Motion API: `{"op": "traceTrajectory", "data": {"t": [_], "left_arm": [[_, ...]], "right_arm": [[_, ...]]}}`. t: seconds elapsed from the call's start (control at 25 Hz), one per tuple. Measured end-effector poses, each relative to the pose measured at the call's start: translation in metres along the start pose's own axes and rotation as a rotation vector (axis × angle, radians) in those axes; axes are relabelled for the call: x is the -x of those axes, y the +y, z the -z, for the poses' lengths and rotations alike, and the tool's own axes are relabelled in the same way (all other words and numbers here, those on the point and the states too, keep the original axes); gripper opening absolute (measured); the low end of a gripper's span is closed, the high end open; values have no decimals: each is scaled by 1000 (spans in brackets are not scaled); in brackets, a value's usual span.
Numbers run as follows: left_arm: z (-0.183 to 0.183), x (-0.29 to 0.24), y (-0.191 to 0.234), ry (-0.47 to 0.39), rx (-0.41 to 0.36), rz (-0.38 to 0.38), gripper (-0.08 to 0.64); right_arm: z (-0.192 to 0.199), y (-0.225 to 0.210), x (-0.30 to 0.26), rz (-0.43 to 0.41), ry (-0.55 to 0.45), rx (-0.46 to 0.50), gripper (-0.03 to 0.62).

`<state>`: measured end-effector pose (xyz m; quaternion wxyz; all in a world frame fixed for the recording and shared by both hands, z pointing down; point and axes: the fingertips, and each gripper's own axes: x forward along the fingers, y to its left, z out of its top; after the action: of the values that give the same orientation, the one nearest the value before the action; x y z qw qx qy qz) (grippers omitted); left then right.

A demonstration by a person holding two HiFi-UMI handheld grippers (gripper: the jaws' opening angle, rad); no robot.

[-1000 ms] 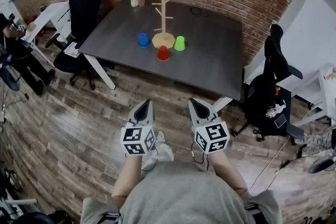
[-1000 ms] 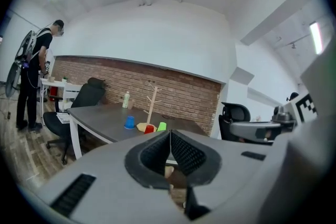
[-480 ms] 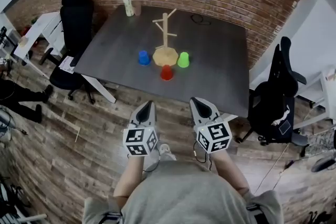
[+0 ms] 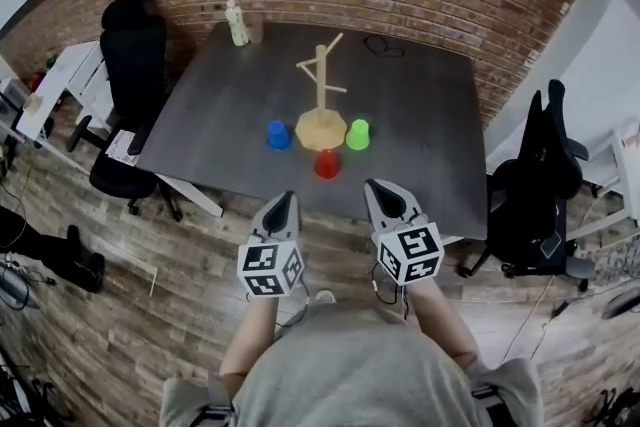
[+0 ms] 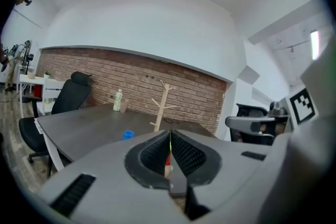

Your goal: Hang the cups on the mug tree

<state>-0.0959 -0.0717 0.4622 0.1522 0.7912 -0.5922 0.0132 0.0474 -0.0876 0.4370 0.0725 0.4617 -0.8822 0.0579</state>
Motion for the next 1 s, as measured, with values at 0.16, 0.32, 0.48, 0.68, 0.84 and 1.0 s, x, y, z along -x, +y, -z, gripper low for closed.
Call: {"op": "traceTrajectory", "data": {"t": [0.16,0.32,0.48,0.68,0.84,1.0], "left_arm": [[3,-17,13,19,5,8,11],[4,-30,19,38,13,17,11],[9,-43,22,50,23,24,11],[15,-61,24,63,31,11,11],[16,-80,31,65,47,-20,11],[16,-97,38,71,56,-41,11]], "right_arm": [[0,-10,-21,29,6,8,0],[3,-26,-38,55,24,16,0],[13,-41,-57,68,51,28,0],[27,-66,-85,63,79,32,2],[37,-87,-111,51,109,34,2],[53,-106,-136,34,148,58,29]]}}
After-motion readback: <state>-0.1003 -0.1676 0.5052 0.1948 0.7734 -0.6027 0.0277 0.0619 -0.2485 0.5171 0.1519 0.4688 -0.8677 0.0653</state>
